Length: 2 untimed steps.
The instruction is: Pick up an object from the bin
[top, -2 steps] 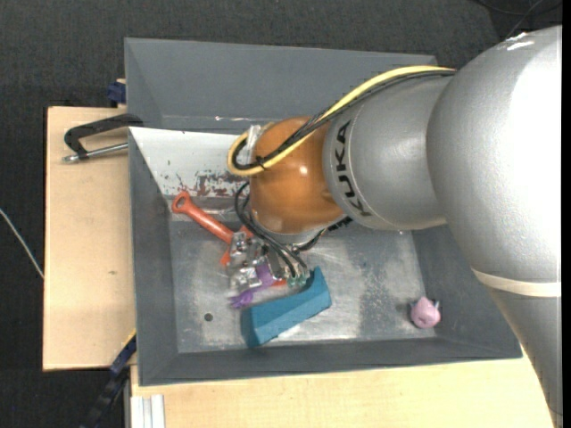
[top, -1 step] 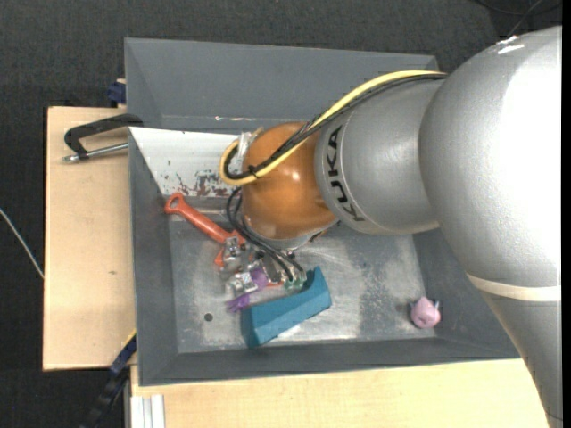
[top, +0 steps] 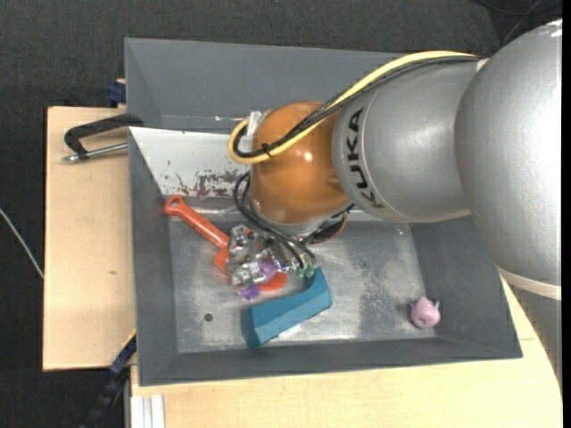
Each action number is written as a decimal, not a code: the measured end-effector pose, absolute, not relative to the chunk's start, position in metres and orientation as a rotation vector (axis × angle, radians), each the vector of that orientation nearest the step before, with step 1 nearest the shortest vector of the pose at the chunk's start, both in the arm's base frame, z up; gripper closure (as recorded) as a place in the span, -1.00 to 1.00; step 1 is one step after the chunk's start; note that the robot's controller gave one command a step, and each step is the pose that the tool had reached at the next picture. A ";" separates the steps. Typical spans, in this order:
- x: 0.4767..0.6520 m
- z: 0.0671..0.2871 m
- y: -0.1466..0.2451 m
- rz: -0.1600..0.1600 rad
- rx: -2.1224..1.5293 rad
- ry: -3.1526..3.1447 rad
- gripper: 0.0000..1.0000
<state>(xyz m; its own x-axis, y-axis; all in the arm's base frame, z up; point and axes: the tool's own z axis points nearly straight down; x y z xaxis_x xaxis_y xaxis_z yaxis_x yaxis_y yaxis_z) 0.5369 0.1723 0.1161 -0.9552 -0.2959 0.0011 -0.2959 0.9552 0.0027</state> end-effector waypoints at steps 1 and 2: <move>0.585 0.077 0.180 -0.003 0.824 -3.036 -1.00; 0.586 0.077 0.179 -0.004 0.819 -3.037 -1.00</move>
Offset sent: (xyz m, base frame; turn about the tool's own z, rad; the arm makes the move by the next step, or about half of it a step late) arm 0.0000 0.0000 0.0000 0.0000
